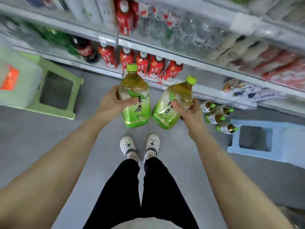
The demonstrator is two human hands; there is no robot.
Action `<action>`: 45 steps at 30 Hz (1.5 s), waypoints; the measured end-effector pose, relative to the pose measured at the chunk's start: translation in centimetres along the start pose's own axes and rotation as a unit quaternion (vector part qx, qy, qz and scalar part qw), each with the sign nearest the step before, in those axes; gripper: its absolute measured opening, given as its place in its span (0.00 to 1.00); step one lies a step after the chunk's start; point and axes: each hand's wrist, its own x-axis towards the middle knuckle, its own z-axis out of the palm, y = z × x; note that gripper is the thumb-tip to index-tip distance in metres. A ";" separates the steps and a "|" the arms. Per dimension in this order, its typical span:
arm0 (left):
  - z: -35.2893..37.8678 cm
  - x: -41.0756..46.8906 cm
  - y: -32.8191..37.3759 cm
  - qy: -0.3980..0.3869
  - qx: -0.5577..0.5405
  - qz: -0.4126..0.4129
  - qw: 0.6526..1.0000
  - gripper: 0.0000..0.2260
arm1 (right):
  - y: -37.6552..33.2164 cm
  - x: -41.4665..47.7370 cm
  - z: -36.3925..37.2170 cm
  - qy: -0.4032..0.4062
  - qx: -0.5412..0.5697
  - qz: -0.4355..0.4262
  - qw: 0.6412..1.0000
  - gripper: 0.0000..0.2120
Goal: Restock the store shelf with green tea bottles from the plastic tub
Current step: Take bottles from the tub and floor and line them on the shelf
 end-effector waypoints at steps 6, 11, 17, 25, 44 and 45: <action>-2.6 -4.5 8.7 -0.014 -0.001 0.123 0.992 0.31 | -6.6 -6.0 -2.0 0.034 0.069 -0.057 0.995 0.25; -4.3 -7.1 15.1 -0.032 0.024 0.216 0.976 0.26 | -11.9 -9.8 -4.1 0.071 0.083 -0.133 0.985 0.28; -5.2 -10.4 23.0 -0.028 0.029 0.328 0.944 0.27 | -18.9 -15.2 -7.4 0.106 0.063 -0.242 0.962 0.25; -5.4 -16.2 33.0 -0.030 0.027 0.438 0.898 0.29 | -27.7 -21.4 -12.4 0.184 0.006 -0.350 0.918 0.47; -4.0 -23.3 54.5 0.038 -0.034 0.545 0.837 0.43 | -50.4 -26.5 -25.4 0.140 -0.076 -0.516 0.841 0.28; -3.9 -23.6 55.7 0.043 -0.036 0.551 0.832 0.45 | -52.0 -26.4 -26.2 0.142 -0.076 -0.526 0.835 0.28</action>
